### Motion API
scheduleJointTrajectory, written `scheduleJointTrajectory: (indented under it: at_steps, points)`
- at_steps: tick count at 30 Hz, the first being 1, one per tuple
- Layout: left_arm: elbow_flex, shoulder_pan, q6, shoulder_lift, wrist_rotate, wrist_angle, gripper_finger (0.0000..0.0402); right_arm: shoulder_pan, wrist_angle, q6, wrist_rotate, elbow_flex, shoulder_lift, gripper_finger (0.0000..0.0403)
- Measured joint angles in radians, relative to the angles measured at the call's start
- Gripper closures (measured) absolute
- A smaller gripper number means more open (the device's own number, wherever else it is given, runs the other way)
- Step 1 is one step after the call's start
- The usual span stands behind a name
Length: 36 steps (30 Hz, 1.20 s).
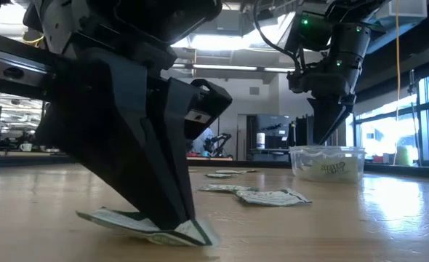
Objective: Pick and place items into bin
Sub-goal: Put the truvia packet into the transparent bin
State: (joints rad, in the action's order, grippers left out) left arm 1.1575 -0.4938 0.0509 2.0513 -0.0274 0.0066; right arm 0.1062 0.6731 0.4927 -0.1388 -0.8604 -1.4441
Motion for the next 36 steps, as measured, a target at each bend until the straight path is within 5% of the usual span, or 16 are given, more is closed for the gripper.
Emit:
scheduleJointTrajectory:
  at_steps: [7, 13, 26, 36]
  points:
    - [-0.008, 0.022, 0.015, -0.085, 0.034, -0.089, 0.0397, 0.0, 0.041, 0.018, 0.0, -0.026, 0.0, 0.0281]
    - [-0.006, 0.055, 0.034, -0.178, 0.211, -0.18, 0.0399, -0.017, 0.088, 0.018, -0.001, -0.134, 0.0, 0.0281]
    - [-0.005, 0.152, 0.274, -0.28, 1.033, -0.13, 0.0397, -0.17, -0.22, -0.378, 0.001, -0.214, -0.001, 0.0281]
    - [-0.005, 0.205, 0.458, -0.282, 1.028, 0.01, 0.0397, -0.175, -0.315, -0.444, 0.0, -0.214, -0.002, 0.0281]
